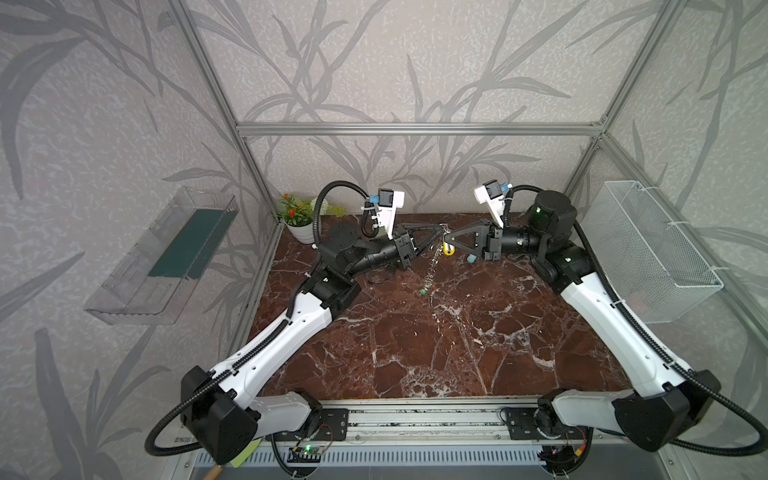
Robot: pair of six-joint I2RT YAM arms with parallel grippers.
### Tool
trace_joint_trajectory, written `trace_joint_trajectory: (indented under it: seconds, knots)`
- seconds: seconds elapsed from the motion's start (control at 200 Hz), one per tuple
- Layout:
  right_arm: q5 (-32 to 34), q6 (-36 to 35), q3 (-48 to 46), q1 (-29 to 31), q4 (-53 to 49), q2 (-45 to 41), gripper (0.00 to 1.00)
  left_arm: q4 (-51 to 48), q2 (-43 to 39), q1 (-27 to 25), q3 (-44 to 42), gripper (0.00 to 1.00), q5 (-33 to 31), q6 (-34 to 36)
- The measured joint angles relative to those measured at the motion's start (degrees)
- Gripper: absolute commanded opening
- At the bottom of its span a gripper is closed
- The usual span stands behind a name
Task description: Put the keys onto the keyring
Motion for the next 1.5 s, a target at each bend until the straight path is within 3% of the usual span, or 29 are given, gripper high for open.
trace_joint_trajectory:
  seconds: [0.455,1.11,1.234,1.499]
  knots:
    - [1.1,-1.3,-3.1,-0.8,-2.0,-1.8,0.08,-1.9,-0.7,0.2,0.0,0.00,-0.9,0.5]
    - [1.1,-1.0,-2.8,-2.0,-1.9,-1.7,0.01,-3.9,-0.9,0.9,0.0,0.00,-0.6,1.0]
    - [1.0,0.0,-2.9,-2.0,-1.1,-1.7,0.06,-3.8,-0.9,1.0,0.0,0.00,-0.4,0.9]
    - [1.2,0.9,-2.9,-2.1,-1.0,-1.3,0.30,-2.7,-1.5,2.0,0.0,0.00,-1.0,0.7]
